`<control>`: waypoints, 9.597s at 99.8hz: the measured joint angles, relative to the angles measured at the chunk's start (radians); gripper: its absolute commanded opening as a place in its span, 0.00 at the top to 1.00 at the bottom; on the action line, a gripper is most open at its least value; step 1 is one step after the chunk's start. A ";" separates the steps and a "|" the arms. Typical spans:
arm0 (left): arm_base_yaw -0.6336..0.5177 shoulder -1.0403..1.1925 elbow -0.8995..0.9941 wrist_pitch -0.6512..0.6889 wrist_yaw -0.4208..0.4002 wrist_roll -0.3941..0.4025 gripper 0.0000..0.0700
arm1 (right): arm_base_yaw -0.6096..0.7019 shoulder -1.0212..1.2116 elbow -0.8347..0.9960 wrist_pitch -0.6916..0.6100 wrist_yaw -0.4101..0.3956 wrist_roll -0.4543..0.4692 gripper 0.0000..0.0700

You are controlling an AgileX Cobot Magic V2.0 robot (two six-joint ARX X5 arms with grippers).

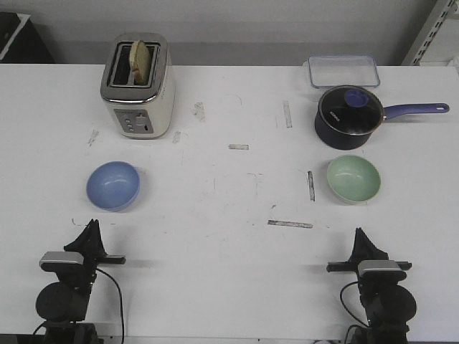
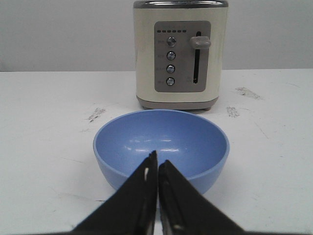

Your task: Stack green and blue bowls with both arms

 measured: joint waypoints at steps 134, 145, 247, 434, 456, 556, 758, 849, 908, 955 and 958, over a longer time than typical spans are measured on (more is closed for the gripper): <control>0.000 0.000 0.000 -0.005 0.000 0.000 1.00 | 0.000 0.000 0.040 0.153 -0.004 0.000 1.00; 0.000 0.000 0.000 -0.005 0.000 0.000 1.00 | 0.000 0.008 0.159 0.162 -0.004 -0.018 1.00; 0.000 0.000 0.000 -0.005 0.000 0.000 1.00 | -0.192 1.246 1.044 -0.426 -0.019 -0.063 0.38; 0.000 0.000 0.000 -0.005 0.000 0.000 1.00 | 0.559 1.427 1.131 -0.452 -0.184 0.045 1.00; 0.000 0.000 0.000 -0.005 0.000 0.000 1.00 | 0.637 1.595 1.131 -0.442 -0.182 0.045 1.00; 0.000 0.000 0.000 -0.005 0.000 0.000 1.00 | 0.555 1.384 1.173 -0.373 -0.079 0.017 0.54; 0.017 0.811 1.082 -0.529 -0.031 0.007 0.16 | 0.154 0.412 0.475 -0.262 0.100 -0.096 1.00; 0.202 1.525 1.096 -0.701 0.047 -0.129 0.76 | 0.154 0.414 0.475 -0.262 0.100 -0.096 1.00; 0.201 1.521 1.206 -0.754 0.051 -0.132 1.00 | 0.154 0.414 0.475 -0.262 0.100 -0.096 1.00; -0.032 1.263 1.348 -0.801 0.268 -0.179 1.00 | 0.154 0.414 0.475 -0.262 0.100 -0.096 1.00; -0.064 1.257 1.348 -0.811 0.269 -0.180 1.00 | 0.154 0.414 0.475 -0.262 0.100 -0.097 1.00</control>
